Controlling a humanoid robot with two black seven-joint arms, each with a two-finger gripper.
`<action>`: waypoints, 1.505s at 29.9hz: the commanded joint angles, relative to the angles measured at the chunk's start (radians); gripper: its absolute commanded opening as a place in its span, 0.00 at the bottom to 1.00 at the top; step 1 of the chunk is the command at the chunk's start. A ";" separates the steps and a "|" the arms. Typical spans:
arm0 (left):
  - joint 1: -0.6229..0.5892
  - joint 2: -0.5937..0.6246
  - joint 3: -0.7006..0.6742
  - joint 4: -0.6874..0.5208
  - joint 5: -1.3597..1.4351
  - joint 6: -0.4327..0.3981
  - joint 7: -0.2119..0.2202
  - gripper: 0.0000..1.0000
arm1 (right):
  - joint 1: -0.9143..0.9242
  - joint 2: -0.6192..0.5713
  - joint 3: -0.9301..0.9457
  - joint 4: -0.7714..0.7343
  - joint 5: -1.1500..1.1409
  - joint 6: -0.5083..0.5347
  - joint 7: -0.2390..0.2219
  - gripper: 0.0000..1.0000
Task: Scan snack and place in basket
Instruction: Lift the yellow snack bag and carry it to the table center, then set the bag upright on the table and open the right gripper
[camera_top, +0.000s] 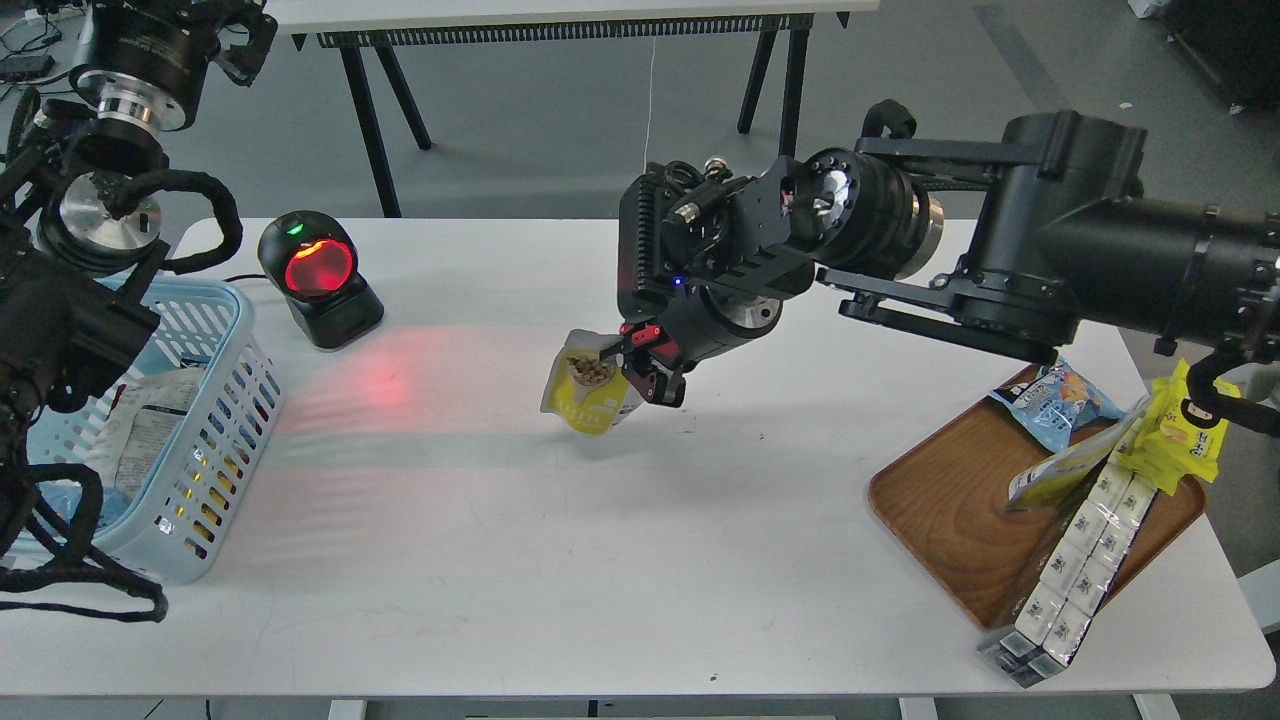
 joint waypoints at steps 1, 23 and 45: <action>0.002 -0.002 0.000 0.000 0.000 0.000 0.000 1.00 | -0.022 0.055 -0.003 -0.032 0.000 0.001 0.000 0.00; 0.011 0.000 0.012 0.000 0.005 0.000 0.002 1.00 | -0.039 0.104 -0.010 -0.083 0.000 0.002 0.000 0.01; 0.011 0.003 0.011 0.002 0.005 0.000 -0.028 1.00 | -0.027 0.081 0.013 -0.069 0.000 0.001 0.000 0.25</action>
